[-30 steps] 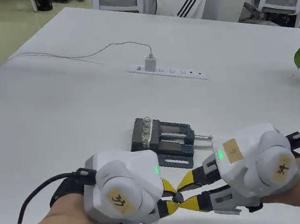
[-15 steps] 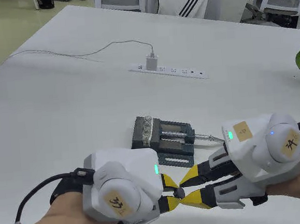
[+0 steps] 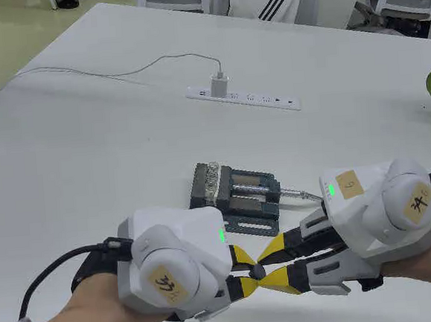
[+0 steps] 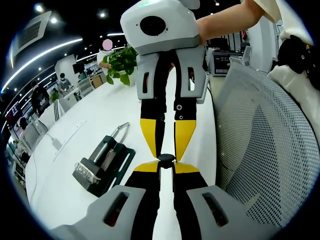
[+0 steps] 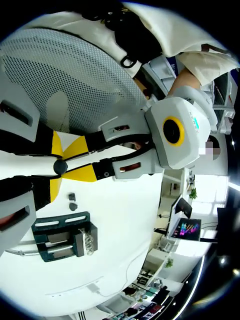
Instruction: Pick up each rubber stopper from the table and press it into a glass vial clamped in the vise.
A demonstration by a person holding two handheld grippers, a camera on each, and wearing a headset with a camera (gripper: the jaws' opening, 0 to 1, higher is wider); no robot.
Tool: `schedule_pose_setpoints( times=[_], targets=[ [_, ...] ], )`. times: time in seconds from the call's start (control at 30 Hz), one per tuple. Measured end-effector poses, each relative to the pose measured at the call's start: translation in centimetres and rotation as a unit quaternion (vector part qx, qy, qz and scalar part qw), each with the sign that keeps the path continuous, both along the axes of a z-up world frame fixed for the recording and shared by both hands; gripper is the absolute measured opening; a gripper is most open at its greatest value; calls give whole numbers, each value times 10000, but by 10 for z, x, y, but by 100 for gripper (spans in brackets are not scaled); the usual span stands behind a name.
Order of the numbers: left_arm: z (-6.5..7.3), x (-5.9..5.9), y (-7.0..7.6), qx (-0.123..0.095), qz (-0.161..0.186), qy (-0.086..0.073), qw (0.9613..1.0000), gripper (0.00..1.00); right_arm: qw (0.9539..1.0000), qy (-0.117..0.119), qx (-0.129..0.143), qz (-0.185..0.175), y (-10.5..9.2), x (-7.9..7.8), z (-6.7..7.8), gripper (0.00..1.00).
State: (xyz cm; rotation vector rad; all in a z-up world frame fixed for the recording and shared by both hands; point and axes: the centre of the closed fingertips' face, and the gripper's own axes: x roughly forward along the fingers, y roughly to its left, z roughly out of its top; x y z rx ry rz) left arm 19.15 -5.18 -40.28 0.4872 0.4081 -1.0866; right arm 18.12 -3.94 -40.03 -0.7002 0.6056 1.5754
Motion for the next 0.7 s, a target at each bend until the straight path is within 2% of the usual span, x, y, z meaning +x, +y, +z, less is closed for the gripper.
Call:
schedule_pose_setpoints(
  times=[0.17, 0.47, 0.57, 0.7],
  targets=[
    [0, -2, -1, 39, -23, -44, 10000, 5, 9999, -82, -41, 42, -1, -1, 0, 9],
    [-1, -3, -1, 207, -214, -261, 9992, 4, 9999, 26, -101, 63, -2, -2, 0, 8],
    [-1, -3, -1, 144, -164, -100, 9997, 4, 9998, 21, -133, 111, -2, -2, 0, 8],
    [-1, -3, -1, 103, -151, -70, 9998, 4, 9998, -2, -134, 140, -2, -1, 1, 8]
  ],
)
